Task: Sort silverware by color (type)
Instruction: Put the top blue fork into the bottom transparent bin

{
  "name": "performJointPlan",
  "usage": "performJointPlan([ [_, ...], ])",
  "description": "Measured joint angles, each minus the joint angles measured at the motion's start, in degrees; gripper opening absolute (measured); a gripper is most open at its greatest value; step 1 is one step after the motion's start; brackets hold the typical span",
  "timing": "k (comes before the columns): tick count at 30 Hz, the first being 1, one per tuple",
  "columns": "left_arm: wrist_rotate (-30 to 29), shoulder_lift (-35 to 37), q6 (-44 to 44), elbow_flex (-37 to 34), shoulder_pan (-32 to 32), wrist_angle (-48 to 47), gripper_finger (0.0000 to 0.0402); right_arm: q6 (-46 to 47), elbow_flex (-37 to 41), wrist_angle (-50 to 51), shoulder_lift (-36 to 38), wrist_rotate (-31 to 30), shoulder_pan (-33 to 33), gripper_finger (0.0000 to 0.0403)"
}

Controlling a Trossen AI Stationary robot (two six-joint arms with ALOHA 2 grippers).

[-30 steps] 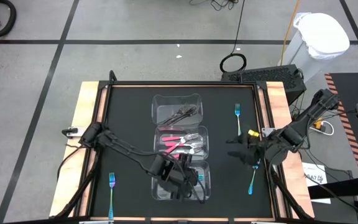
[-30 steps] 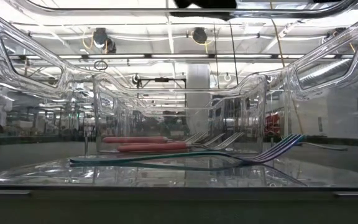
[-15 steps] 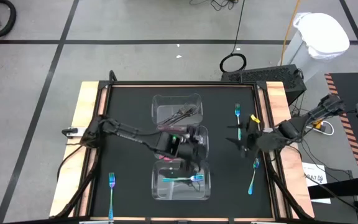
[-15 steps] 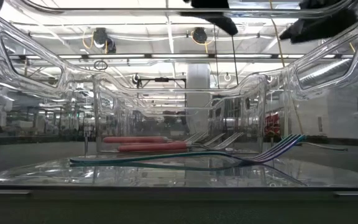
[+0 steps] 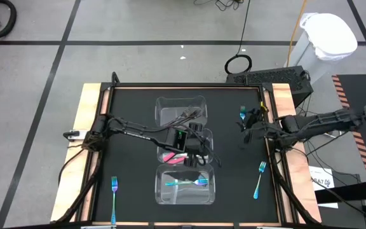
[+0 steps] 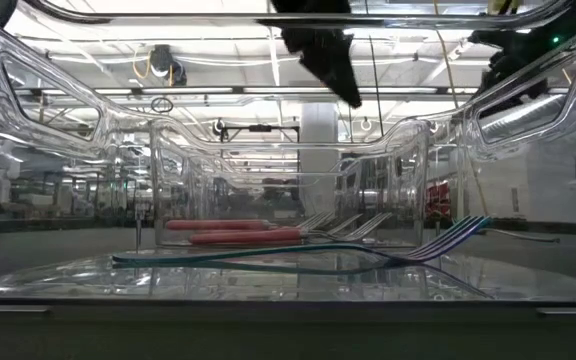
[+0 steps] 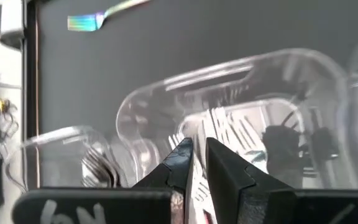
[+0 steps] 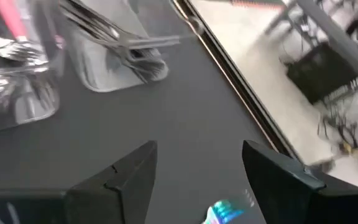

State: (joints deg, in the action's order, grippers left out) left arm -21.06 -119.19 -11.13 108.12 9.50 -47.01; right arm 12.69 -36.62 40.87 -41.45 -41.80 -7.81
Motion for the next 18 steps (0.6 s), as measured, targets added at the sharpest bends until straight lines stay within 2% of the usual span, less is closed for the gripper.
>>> performJointPlan([
  [4,0.0,0.7,1.5,-2.3,-1.6,0.6,0.0047,2.5,0.0,1.1,-0.9,0.2,3.5,0.0231],
  [8,0.1,2.0,1.9,-3.5,-2.5,2.2,0.0047,3.2,0.0,1.3,-2.8,4.1,7.6,0.0231],
  [15,0.0,3.9,3.3,-3.6,-1.4,2.0,0.0047,2.2,1.9,-1.1,-9.3,9.1,14.3,0.0231],
  [18,-0.5,4.1,3.3,-3.5,-0.2,1.3,0.0047,1.7,2.2,-2.0,-12.8,9.3,17.1,0.0231],
])
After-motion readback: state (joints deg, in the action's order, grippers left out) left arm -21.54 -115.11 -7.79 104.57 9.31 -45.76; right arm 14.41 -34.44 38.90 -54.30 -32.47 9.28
